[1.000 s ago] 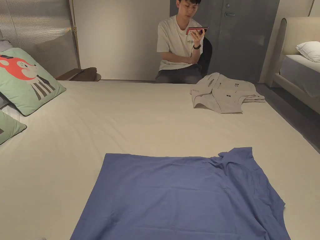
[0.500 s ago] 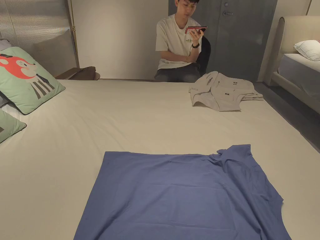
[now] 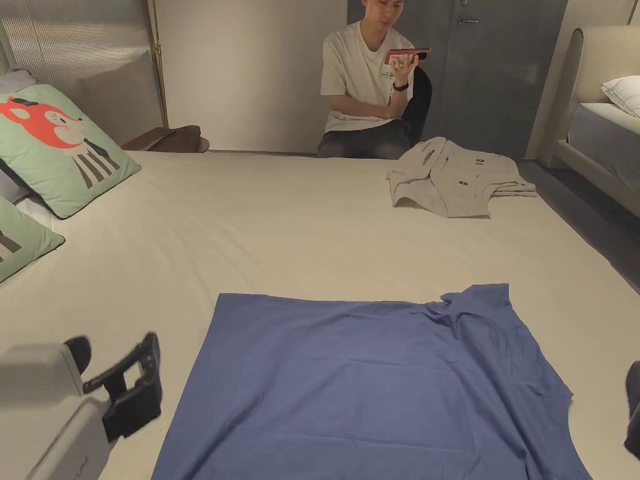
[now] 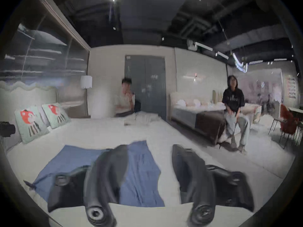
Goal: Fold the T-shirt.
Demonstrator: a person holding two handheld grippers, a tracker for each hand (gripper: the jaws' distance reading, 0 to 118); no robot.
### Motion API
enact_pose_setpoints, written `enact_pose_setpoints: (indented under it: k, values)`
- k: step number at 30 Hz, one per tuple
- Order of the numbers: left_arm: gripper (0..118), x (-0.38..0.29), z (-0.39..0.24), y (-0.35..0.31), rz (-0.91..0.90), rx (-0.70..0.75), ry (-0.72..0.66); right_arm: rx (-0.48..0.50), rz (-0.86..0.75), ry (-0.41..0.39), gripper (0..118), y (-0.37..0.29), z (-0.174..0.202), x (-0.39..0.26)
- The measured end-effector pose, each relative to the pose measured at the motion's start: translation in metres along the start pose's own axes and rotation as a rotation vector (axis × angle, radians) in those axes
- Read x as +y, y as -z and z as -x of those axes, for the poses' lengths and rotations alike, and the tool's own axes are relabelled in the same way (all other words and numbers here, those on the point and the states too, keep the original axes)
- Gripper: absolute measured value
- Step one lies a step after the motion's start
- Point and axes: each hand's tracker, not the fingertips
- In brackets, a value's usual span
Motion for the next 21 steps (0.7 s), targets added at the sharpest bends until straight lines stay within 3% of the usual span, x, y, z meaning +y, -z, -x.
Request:
enact_pose_setpoints:
  k: [1,2,3,10,14,15,16,18,19,20,21]
  values:
    - [25,0.005,-0.004,0.001,-0.024,0.007,0.015,-0.011,-0.021,-0.01,17,0.0,0.003,0.005]
    - [11,0.008,-0.006,0.0,-0.031,0.007,0.013,-0.007,-0.031,-0.011,3,-0.001,0.009,0.01]
    - [5,0.011,-0.007,-0.001,-0.038,0.001,0.008,-0.007,-0.048,0.001,0,-0.002,0.011,0.013]
    - [1,0.015,-0.007,0.002,0.004,-0.037,-0.002,0.03,-0.045,0.037,0,0.003,0.016,0.022]
    - [1,0.0,0.006,0.011,0.144,-0.054,-0.028,0.04,-0.008,0.03,0,0.007,0.016,0.016]
    - [4,-0.006,0.01,0.015,0.198,-0.069,-0.031,0.039,0.004,0.028,0,0.008,0.017,0.014]
    - [16,-0.013,0.014,0.017,0.24,-0.079,-0.035,0.038,0.013,0.028,0,0.008,0.016,0.012]
    - [62,-0.031,0.024,0.019,0.337,-0.094,-0.024,0.042,0.043,0.035,0,0.01,0.014,0.006]
    - [72,-0.04,0.028,0.021,0.375,-0.094,-0.028,0.043,0.052,0.039,0,0.01,0.014,0.004]
    - [72,-0.051,0.032,0.023,0.414,-0.095,-0.033,0.043,0.063,0.036,0,0.01,0.014,0.002]
    - [104,-0.061,0.035,0.02,0.462,-0.105,-0.021,0.043,0.073,0.032,0,0.01,0.013,-0.001]
